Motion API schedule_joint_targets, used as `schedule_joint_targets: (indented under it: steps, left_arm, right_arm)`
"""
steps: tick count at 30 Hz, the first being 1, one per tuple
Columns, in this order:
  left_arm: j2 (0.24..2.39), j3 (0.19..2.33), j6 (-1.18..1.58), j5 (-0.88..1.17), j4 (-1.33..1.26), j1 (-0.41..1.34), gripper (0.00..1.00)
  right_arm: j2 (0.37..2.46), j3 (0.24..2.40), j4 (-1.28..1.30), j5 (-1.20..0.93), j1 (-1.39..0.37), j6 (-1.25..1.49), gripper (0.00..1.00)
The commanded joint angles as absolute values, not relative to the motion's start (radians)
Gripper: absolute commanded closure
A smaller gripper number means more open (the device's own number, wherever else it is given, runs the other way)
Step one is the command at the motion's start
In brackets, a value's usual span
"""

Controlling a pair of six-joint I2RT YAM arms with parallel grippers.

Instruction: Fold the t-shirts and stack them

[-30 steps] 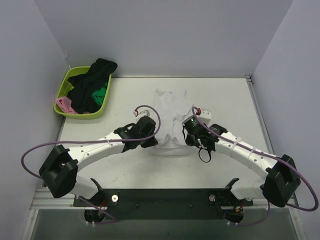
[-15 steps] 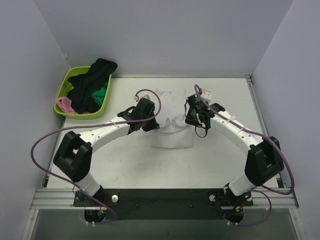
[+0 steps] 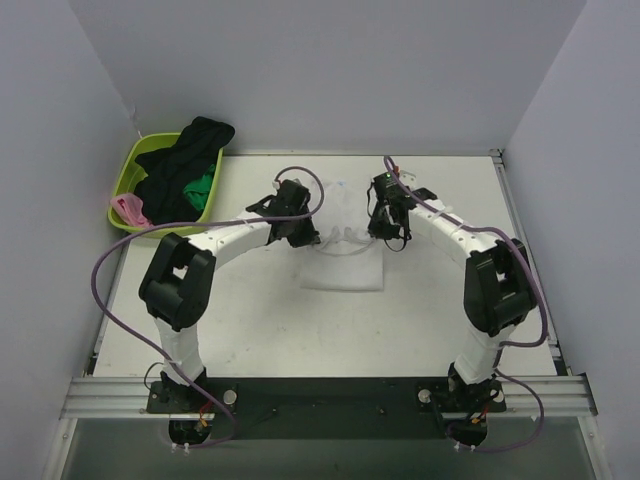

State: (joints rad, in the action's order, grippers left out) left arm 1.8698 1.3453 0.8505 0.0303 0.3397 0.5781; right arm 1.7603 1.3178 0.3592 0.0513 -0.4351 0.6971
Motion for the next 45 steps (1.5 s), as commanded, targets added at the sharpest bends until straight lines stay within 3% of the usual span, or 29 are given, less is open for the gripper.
schedule_joint_targets:
  steps: [1, 2, 4, 5, 6, 8, 11, 16, 24, 31, 38, 45]
  left_arm:
    - [1.911, 1.387, 0.838, 0.057, 0.290, 0.560, 1.00]
    - [1.927, 1.385, 0.842, 0.052, 0.291, 0.557, 1.00]
    - [1.945, 1.385, 0.862, 0.035, 0.287, 0.537, 0.70]
    - [1.951, 1.388, 0.867, 0.031, 0.278, 0.526, 0.50]
    - [1.956, 1.391, 0.871, 0.034, 0.269, 0.514, 0.09]
    - [1.970, 1.417, 0.874, 0.061, 0.221, 0.473, 0.08]
    - [1.985, 1.512, 0.858, 0.092, 0.224, 0.418, 0.07]
    - [1.889, 1.539, 0.825, 0.108, 0.272, 0.379, 0.06]
    - [1.559, 1.070, 0.914, 0.094, 0.106, 0.503, 0.05]
    - [1.350, 0.789, 0.979, 0.045, -0.048, 0.649, 0.05]
    - [1.370, 0.617, 0.996, 0.081, -0.323, 0.693, 0.05]
    - [1.456, 0.604, 0.962, 0.149, -0.607, 0.693, 0.07]
  right_arm:
    - [1.815, 1.377, 0.377, 0.054, -0.407, 0.678, 1.00]
    - [1.827, 1.382, 0.376, 0.055, -0.402, 0.683, 1.00]
    - [1.873, 1.413, 0.376, 0.051, -0.385, 0.683, 0.75]
    - [1.885, 1.426, 0.376, 0.055, -0.380, 0.683, 0.48]
    - [1.910, 1.439, 0.376, 0.072, -0.374, 0.683, 0.37]
    - [1.931, 1.495, 0.374, 0.090, -0.359, 0.670, 0.18]
    - [1.942, 1.566, 0.374, 0.136, -0.345, 0.641, 0.13]
    - [1.813, 1.513, 0.350, 0.169, -0.362, 0.609, 0.12]
    - [1.648, 1.310, 0.362, 0.106, -0.521, 0.581, 0.12]
    - [1.672, 1.255, 0.365, -0.023, -0.584, 0.569, 0.14]
    - [1.753, 1.272, 0.347, -0.106, -0.591, 0.565, 0.14]
    - [1.815, 1.302, 0.250, -0.241, -0.592, 0.597, 0.14]
